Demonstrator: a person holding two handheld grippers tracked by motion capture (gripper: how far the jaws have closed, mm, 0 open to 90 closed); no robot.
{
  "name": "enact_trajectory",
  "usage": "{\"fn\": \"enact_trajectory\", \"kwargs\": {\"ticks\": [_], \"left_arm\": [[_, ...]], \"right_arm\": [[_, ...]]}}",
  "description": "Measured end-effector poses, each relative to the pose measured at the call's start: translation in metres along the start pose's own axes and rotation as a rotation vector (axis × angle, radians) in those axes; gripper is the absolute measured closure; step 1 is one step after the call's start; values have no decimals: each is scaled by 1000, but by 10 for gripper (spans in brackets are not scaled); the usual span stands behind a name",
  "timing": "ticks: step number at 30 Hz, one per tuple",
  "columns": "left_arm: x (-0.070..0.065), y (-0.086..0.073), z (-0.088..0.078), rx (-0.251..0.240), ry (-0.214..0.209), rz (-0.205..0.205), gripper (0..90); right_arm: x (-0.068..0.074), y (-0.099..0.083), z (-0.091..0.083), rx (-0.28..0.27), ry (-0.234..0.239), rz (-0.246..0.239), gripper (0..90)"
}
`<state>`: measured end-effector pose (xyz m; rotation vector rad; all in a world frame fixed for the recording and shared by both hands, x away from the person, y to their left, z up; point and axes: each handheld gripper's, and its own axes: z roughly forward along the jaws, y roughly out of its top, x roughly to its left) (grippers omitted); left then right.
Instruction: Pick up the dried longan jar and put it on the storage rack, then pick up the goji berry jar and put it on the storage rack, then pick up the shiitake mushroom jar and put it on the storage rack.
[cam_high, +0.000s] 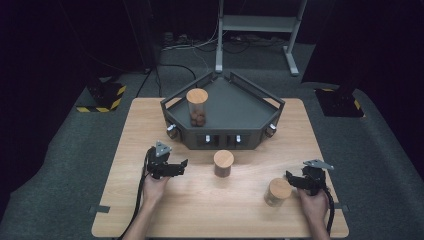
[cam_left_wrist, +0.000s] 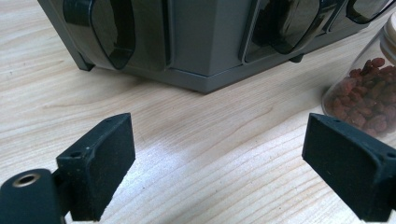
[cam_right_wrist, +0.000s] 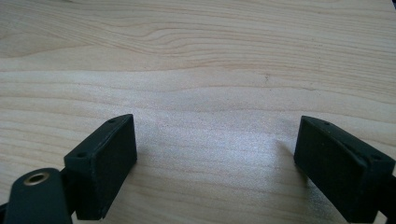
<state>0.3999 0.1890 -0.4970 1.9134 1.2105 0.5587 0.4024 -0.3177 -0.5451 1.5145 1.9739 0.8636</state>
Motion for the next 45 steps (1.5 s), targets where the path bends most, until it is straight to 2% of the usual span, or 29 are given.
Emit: {"fn": "enact_trajectory", "kwargs": {"ticks": [25,37,42,45], "left_arm": [[-5,-24,17,32,26,-11,97],[-6,-35,25,63,31,-19,94],[-7,-39,29,93,35,-20,95],[-7,-39,29,90,39,-17,91]], "right_arm": [[0,0,0,0,0,0,129],[0,0,0,0,0,0,129],[0,0,0,0,0,-1,129],[0,0,0,0,1,-1,130]]}}
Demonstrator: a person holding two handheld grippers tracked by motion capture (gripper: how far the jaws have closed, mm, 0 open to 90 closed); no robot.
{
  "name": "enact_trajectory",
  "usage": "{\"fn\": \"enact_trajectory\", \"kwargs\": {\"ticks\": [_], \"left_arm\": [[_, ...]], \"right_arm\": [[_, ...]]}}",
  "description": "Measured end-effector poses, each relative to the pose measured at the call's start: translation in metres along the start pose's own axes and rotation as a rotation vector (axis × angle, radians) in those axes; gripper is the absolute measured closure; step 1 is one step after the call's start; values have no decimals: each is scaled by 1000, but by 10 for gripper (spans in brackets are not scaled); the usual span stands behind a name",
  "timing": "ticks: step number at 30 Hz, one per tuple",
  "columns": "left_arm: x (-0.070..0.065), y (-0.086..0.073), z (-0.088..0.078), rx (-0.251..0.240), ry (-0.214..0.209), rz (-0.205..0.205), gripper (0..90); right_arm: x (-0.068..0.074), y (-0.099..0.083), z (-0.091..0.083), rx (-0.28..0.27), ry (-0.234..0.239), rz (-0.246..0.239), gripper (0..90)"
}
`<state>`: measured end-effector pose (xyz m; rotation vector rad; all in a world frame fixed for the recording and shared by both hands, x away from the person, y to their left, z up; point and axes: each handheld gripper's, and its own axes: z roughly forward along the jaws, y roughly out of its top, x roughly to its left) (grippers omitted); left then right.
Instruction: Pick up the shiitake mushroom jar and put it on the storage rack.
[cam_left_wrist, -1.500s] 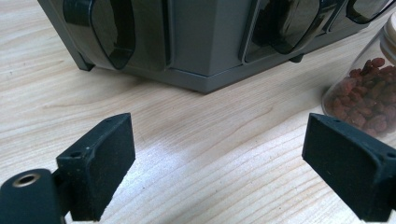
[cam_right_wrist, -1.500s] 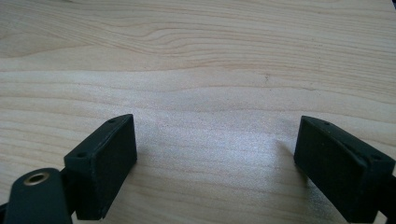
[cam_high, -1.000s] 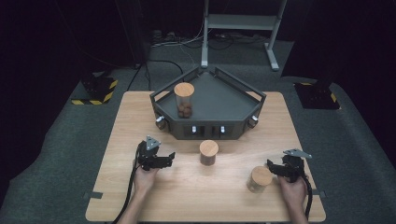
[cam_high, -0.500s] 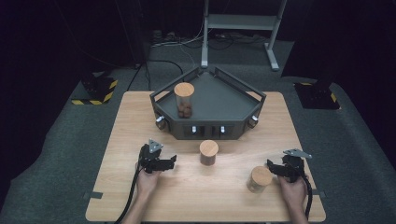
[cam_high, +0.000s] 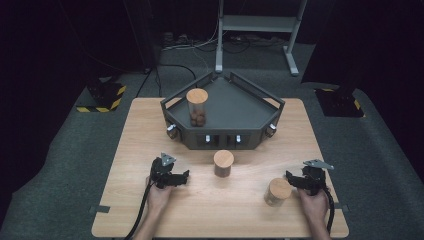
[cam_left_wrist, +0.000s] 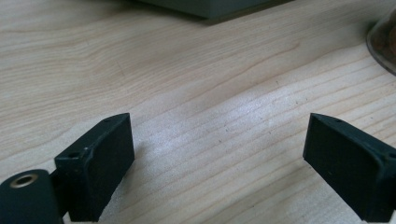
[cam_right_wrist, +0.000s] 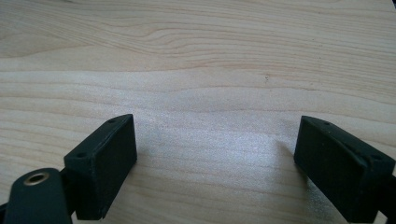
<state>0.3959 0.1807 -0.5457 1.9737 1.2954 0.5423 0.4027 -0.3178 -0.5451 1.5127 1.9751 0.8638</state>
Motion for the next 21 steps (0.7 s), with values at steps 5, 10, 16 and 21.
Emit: {"fn": "enact_trajectory", "kwargs": {"ticks": [5,10,16,21], "left_arm": [[-5,1,3,30,21,34,72],[-5,1,3,33,20,37,63],[-5,1,3,33,21,36,61],[-5,1,3,33,20,36,61]], "right_arm": [[0,0,0,0,2,-1,129],[0,0,1,8,-5,7,88],[0,0,2,22,-23,22,39],[1,0,-1,-1,-25,19,46]]}}
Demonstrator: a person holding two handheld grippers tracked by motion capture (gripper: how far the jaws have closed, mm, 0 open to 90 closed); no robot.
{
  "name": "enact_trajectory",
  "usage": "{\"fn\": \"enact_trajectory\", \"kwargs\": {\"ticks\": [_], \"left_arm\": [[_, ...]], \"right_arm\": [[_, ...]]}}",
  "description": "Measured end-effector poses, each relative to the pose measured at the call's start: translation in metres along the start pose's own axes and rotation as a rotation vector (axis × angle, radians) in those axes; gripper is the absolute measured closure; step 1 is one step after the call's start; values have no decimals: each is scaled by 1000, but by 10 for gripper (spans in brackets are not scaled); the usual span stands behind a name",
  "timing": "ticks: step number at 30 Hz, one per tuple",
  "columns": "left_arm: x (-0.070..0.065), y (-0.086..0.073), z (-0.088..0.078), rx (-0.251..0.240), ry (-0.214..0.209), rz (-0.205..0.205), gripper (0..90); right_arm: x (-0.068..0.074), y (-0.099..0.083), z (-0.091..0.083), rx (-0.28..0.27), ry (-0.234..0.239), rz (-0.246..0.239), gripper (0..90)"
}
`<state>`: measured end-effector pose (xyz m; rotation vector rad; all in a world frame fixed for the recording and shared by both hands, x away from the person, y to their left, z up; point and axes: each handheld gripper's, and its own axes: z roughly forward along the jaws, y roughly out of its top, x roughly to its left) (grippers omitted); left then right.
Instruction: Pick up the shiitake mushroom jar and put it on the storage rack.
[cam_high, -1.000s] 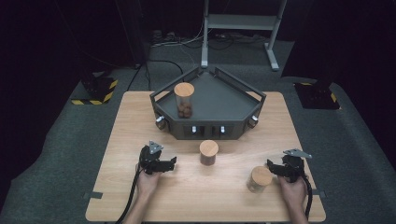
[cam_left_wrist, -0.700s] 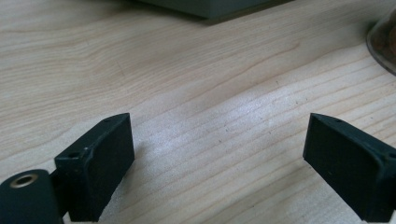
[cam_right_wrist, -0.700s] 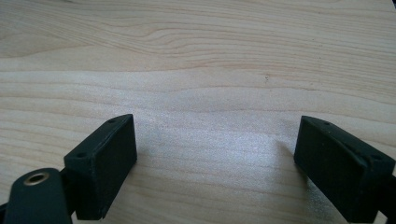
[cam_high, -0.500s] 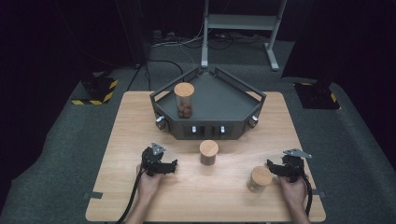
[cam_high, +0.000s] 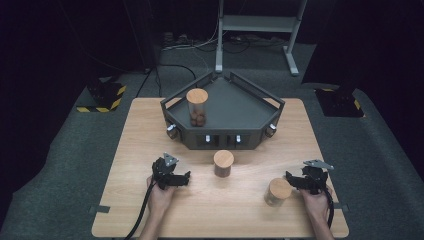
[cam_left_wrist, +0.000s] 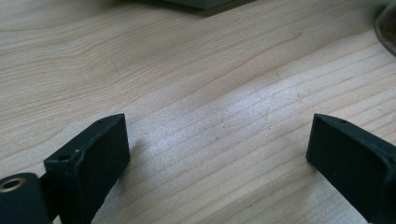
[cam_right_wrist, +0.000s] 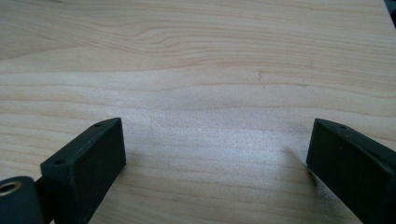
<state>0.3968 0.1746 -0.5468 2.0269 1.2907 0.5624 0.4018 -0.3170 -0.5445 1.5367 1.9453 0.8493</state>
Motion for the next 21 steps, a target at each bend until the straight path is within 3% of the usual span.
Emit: {"fn": "enact_trajectory", "kwargs": {"ticks": [15,21], "left_arm": [[0,0,0,0,0,0,60],[0,0,0,0,0,0,60]], "right_arm": [[-7,16,-20,-80,90,59,41],[-2,25,-29,-100,126,41,44]]}}
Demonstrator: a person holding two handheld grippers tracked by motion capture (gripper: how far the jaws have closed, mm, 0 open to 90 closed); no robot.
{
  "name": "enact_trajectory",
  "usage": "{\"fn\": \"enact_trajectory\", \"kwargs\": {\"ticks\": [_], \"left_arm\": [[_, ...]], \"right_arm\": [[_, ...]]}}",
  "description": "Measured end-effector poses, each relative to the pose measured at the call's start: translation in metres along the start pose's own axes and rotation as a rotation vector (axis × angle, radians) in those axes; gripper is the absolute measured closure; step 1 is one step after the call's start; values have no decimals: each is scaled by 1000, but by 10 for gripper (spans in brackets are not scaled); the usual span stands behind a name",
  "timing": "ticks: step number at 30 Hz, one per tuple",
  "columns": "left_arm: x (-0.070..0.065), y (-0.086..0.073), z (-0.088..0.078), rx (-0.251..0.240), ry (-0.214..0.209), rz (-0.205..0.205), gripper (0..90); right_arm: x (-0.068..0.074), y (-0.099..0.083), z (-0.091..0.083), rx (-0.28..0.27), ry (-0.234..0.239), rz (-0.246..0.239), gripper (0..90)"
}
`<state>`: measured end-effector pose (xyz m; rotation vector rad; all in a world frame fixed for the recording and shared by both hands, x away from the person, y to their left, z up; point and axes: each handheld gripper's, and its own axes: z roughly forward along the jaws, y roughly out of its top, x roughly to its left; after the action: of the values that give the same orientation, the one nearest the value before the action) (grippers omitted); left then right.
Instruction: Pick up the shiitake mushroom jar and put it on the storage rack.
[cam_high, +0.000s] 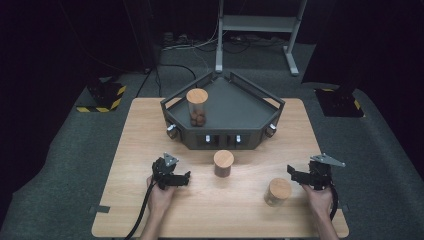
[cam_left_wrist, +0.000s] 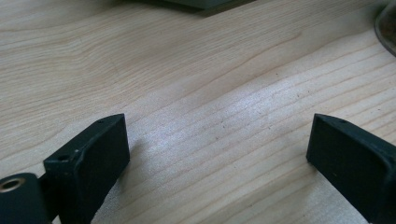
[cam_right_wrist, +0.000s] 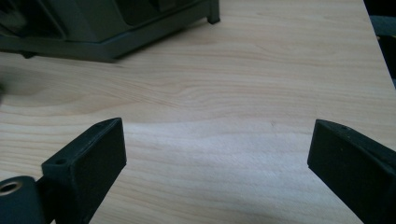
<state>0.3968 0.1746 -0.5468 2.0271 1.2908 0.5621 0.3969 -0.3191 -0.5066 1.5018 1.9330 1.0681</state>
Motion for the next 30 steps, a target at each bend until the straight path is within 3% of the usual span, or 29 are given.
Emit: {"fn": "enact_trajectory", "kwargs": {"ticks": [17,30], "left_arm": [[0,0,0,0,0,0,60],[0,0,0,0,0,0,60]], "right_arm": [[21,26,-10,-58,133,-38,58],[37,42,-17,-98,207,-60,76]]}}
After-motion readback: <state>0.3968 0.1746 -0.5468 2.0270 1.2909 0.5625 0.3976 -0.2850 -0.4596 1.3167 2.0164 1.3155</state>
